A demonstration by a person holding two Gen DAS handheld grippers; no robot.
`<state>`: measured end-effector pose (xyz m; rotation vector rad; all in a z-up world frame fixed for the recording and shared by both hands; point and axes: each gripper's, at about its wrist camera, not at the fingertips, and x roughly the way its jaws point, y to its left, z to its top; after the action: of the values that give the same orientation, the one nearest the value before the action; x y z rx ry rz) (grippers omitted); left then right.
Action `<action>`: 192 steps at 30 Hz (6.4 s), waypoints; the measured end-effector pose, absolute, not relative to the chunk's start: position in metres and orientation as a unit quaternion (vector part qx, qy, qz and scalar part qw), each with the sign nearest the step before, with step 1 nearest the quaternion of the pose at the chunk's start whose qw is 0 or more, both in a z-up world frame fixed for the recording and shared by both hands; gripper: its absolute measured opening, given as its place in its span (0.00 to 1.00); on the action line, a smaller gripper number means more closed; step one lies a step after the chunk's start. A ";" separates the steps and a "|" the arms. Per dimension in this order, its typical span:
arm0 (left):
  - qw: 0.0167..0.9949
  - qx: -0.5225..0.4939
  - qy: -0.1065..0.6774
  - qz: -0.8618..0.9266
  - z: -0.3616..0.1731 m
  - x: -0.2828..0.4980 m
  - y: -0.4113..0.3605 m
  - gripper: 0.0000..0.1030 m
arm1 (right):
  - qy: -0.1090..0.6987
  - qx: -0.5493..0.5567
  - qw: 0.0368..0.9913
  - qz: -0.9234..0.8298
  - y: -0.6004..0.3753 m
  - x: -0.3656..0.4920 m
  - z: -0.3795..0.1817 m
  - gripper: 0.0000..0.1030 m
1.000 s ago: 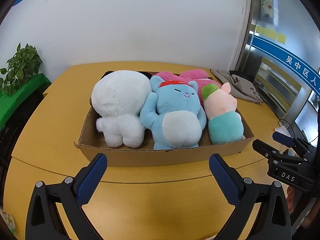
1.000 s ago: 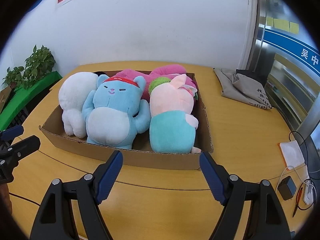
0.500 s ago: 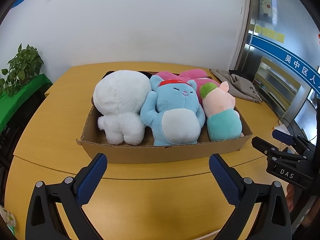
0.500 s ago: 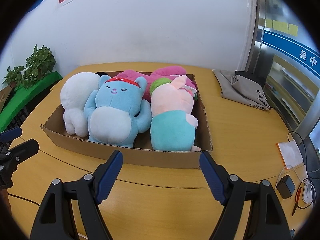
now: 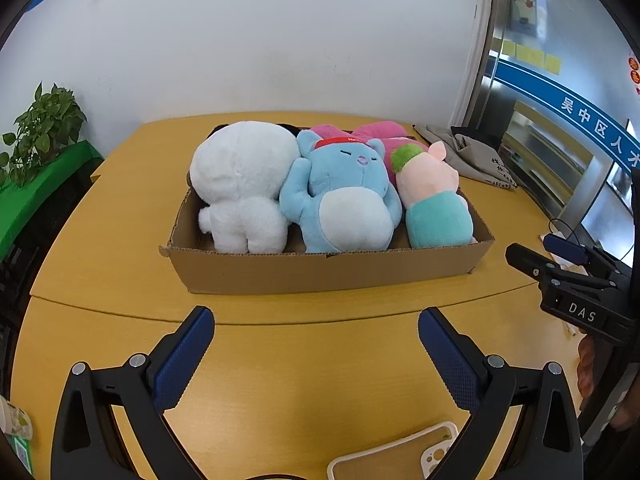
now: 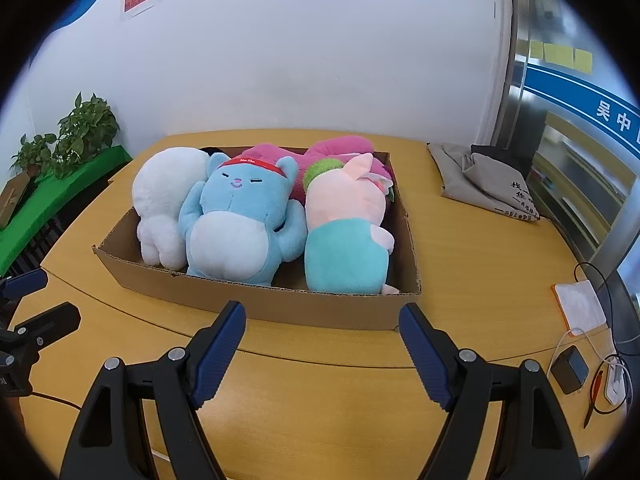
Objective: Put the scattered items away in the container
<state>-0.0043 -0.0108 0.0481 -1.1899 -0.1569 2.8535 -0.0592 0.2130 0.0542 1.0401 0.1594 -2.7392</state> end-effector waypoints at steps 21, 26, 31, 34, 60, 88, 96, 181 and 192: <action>0.053 -0.519 -0.080 0.849 -0.058 0.079 -0.012 0.93 | 0.053 0.475 0.155 -0.864 0.224 0.050 -0.057 0.76; 0.050 -0.541 -0.084 0.835 -0.078 0.076 -0.003 0.71 | 0.066 0.491 0.160 -0.854 0.211 0.056 -0.073 0.71; 0.027 -0.553 -0.082 0.829 -0.091 0.074 0.003 0.29 | 0.083 0.500 0.161 -0.847 0.199 0.061 -0.085 0.44; 0.040 -0.556 -0.085 0.826 -0.089 0.074 0.007 0.10 | 0.070 0.505 0.163 -0.845 0.201 0.064 -0.091 0.37; 0.080 -0.470 -0.086 0.875 0.042 0.044 -0.012 0.05 | 0.061 0.407 0.167 -0.896 0.190 0.032 -0.004 0.05; 0.091 -0.407 -0.012 0.909 0.141 -0.307 -0.042 0.05 | 0.063 0.306 0.114 -0.943 0.150 -0.277 0.136 0.04; 0.077 -0.455 -0.006 0.887 0.080 -0.348 -0.041 0.05 | 0.031 0.410 0.106 -0.905 0.142 -0.357 0.046 0.04; 0.015 -0.346 -0.041 0.937 0.060 0.001 -0.004 1.00 | 0.048 0.334 0.097 -0.936 0.187 -0.020 0.063 0.78; 0.016 -0.353 -0.033 0.935 0.053 0.000 0.005 1.00 | 0.050 0.341 0.095 -0.934 0.186 -0.024 0.057 0.78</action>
<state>0.0004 0.0046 0.0525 -1.0968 -0.1032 2.9075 -0.0240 0.1863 0.0566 1.0117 0.1477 -2.7689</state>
